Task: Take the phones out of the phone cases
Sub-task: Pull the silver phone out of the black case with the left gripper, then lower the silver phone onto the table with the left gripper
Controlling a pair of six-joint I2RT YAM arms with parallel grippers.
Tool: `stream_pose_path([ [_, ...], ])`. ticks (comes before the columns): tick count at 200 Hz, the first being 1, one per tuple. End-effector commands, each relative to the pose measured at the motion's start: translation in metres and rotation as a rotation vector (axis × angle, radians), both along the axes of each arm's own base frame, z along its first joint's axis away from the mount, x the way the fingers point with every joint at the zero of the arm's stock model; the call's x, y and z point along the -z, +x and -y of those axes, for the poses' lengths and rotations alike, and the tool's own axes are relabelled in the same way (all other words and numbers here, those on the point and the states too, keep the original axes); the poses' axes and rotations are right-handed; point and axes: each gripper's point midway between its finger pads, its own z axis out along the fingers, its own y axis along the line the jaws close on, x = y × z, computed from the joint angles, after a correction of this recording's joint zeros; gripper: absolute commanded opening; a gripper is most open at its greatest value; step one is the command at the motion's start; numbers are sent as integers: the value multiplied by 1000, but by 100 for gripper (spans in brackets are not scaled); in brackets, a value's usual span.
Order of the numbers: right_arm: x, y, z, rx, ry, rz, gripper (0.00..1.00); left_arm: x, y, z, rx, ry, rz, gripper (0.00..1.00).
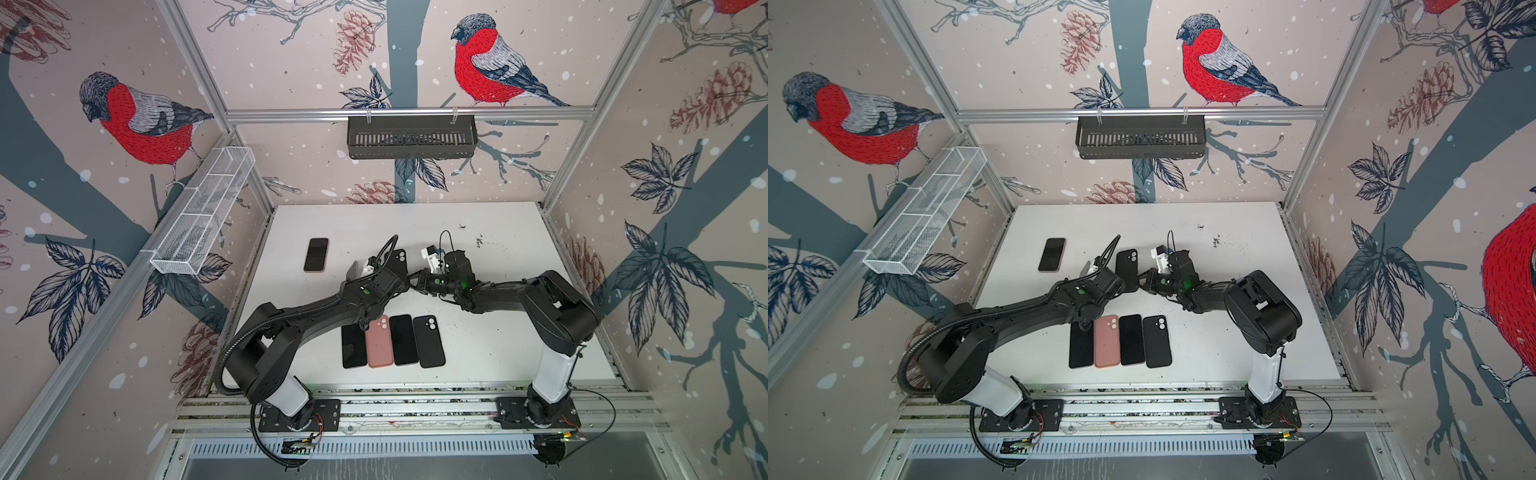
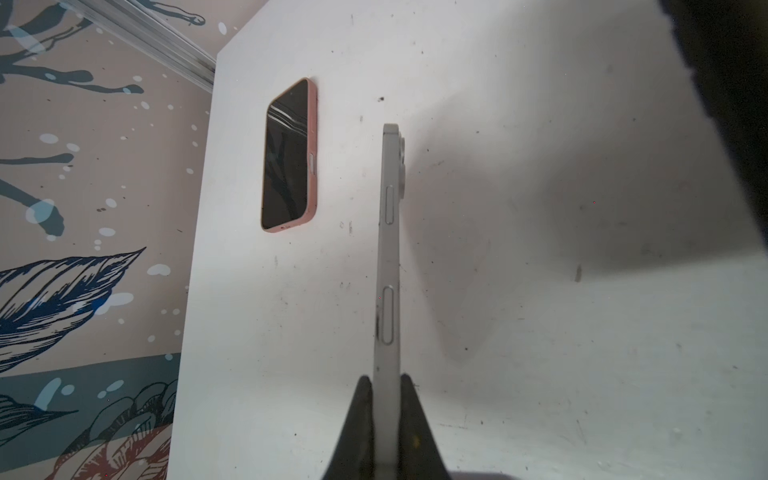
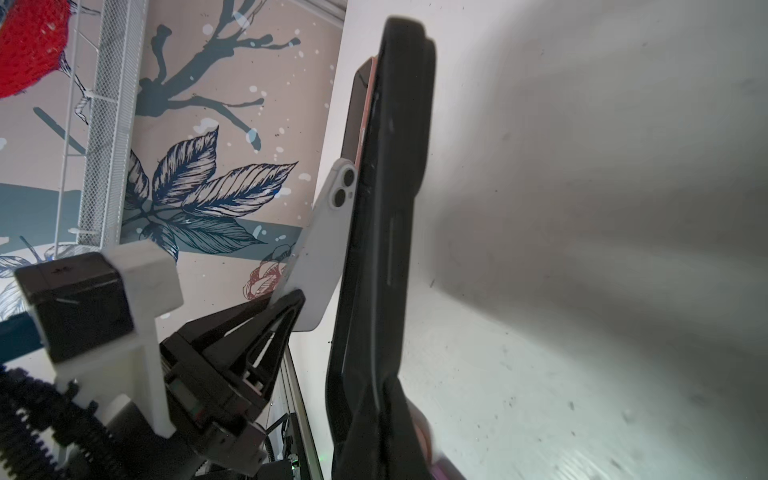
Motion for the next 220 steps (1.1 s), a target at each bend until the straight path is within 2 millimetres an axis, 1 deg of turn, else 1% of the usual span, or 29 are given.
stream_pose_path([
  [1,15,1,-11,-11,-10,-65,0,1,13,-4,-11,42,58,0],
  [25,29,-1,-29,-51,-21,-96,0,17,14,-4,-12,69,24,1],
  [31,31,-3,-34,-61,-24,-101,0,22,14,-3,-7,67,10,5],
  [40,36,-4,-38,-69,-29,-111,0,27,13,-1,-4,55,-7,16],
  [52,39,-5,-43,-77,-34,-118,0,31,11,1,-6,32,-17,35],
  [58,42,-6,-43,-77,-39,-125,0,33,11,3,-1,14,-23,43],
  [65,44,-7,-44,-78,-45,-130,0,33,11,6,8,2,-24,48],
  [73,46,-8,-45,-78,-50,-135,0,31,12,5,-1,-6,-17,51],
  [87,51,-10,-46,-80,-60,-145,1,24,14,8,-2,-33,2,58],
  [95,53,-10,-47,-83,-65,-149,1,19,16,11,-1,-50,14,60],
  [104,56,-11,-48,-81,-74,-154,1,12,18,13,-7,-73,24,62],
  [112,57,-11,-49,-78,-77,-155,1,2,19,14,-15,-99,41,65],
  [119,57,-12,-50,-82,-78,-155,1,-7,21,13,-28,-131,59,74],
  [126,59,-13,-52,-86,-79,-158,2,-16,22,11,-43,-188,72,81],
  [131,59,-14,-54,-87,-80,-157,2,-22,24,9,-57,-231,78,83],
  [142,60,-14,-56,-82,-86,-158,3,-35,27,0,-92,-324,95,91],
  [149,60,-15,-57,-77,-90,-158,4,-42,29,-5,-108,-381,105,93],
  [153,61,-15,-58,-76,-90,-159,5,-45,30,-8,-116,-411,107,97],
  [165,63,-16,-61,-76,-94,-159,7,-50,32,-16,-134,-483,109,98],
  [175,64,-13,-63,-75,-96,-160,8,-52,35,-27,-159,-532,113,98],
  [184,66,-12,-64,-70,-99,-163,8,-52,36,-32,-172,-565,117,98],
  [204,70,-7,-66,-62,-108,-168,8,-47,40,-46,-212,-617,115,98],
  [220,71,-4,-66,-53,-114,-160,12,-40,43,-55,-243,-639,109,98],
])
